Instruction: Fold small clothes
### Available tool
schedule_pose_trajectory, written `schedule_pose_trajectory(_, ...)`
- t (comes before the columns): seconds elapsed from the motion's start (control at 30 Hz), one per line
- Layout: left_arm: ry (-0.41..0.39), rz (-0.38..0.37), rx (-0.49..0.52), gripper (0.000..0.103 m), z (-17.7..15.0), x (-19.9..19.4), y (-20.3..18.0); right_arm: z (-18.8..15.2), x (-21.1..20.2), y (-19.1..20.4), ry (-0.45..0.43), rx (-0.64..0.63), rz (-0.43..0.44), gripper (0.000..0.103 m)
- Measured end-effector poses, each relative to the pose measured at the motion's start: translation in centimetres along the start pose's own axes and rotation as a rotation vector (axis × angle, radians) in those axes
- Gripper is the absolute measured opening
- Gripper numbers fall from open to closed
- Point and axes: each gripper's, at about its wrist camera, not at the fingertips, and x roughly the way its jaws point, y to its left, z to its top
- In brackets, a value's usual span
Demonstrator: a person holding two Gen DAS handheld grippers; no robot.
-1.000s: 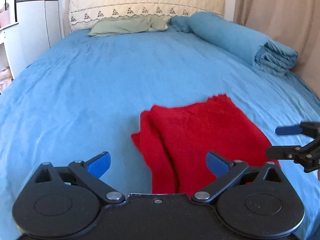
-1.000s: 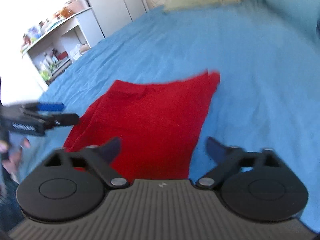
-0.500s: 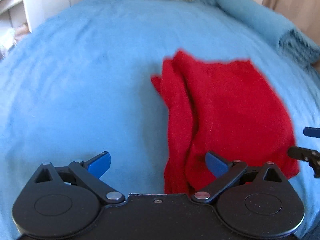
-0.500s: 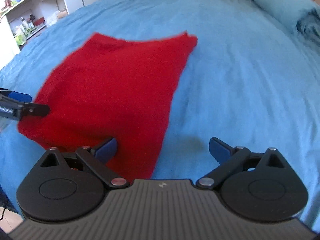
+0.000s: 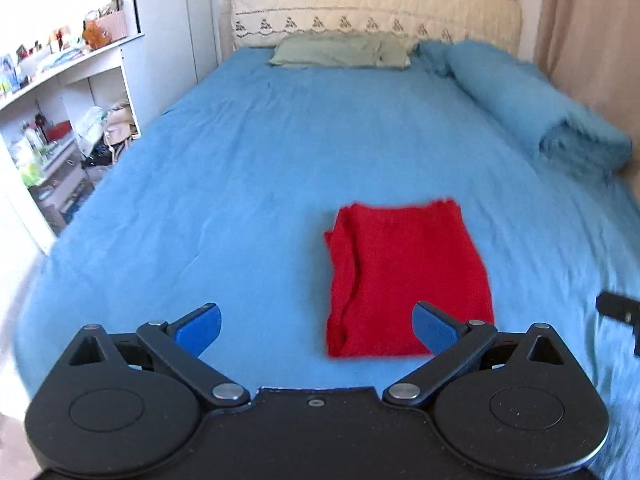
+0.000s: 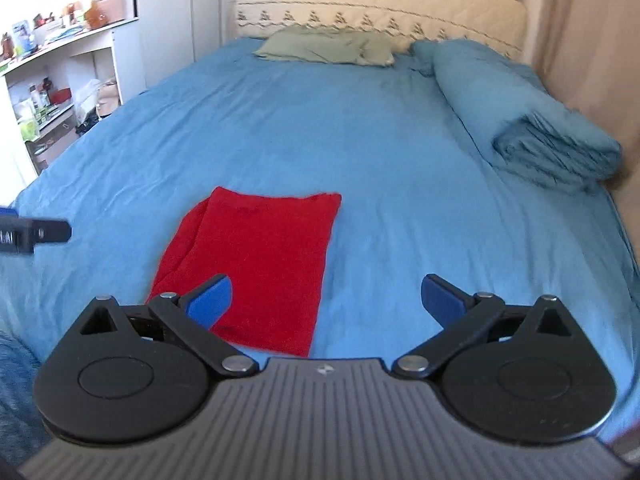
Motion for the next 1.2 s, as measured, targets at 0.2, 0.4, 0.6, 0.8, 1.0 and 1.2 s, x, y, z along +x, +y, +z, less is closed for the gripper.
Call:
schedule_pose_trajectory(0.2, 0.005, 0.037, 0.027, 0.103, -3.2, -1.6, -0.3, -2.3, -2.9, 1.3, 0.078, 0.040, -0.060, 0.103)
schedule_pose_trajectory(0.4, 0.034, -0.010, -0.002, 0.103, -4.9, -1.7, 0.3, -4.9, -3.1, 1.6, 0.144, 0.100, -0.054, 0.103)
schedule_pose_trajectory(0.6, 0.029, 0.000, 0.011, 0.103, -5.3, -2.0, -0.1, -5.7, -3.3, 1.7, 0.150, 0.110, -0.056, 0.103)
schedule_pose_trajectory(0.8, 0.021, 0.002, 0.013, 0.103, -5.4, -2.0, -0.5, -5.9, -3.2, 1.7, 0.145, 0.111, -0.060, 0.103)
schedule_pose_trajectory(1.0, 0.012, 0.005, 0.020, 0.103, -5.5, -2.2, -0.4, -5.8, -3.2, 1.8, 0.149, 0.114, -0.059, 0.103)
schedule_pose_trajectory(1.2, 0.010, 0.001, 0.024, 0.103, -5.3, -2.3, -0.1, -5.7, -3.2, 1.7, 0.149, 0.117, -0.061, 0.103)
